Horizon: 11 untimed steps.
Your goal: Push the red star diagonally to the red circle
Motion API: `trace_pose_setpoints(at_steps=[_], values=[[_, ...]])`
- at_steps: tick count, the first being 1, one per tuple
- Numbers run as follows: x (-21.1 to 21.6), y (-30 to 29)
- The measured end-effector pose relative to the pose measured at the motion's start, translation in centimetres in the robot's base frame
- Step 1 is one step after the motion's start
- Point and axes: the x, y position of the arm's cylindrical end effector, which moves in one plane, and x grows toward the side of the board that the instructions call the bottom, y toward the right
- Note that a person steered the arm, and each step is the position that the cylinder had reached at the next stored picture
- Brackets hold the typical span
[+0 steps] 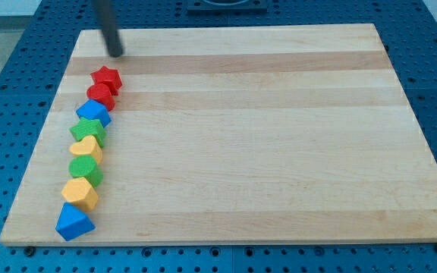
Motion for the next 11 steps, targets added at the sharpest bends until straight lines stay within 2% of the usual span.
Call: trace_pose_setpoints(at_steps=[1, 5, 7, 10, 11], values=[[0.8, -5.3], [9.1, -4.1], [9.3, 1.0], [4.0, 6.2], [6.1, 6.6]])
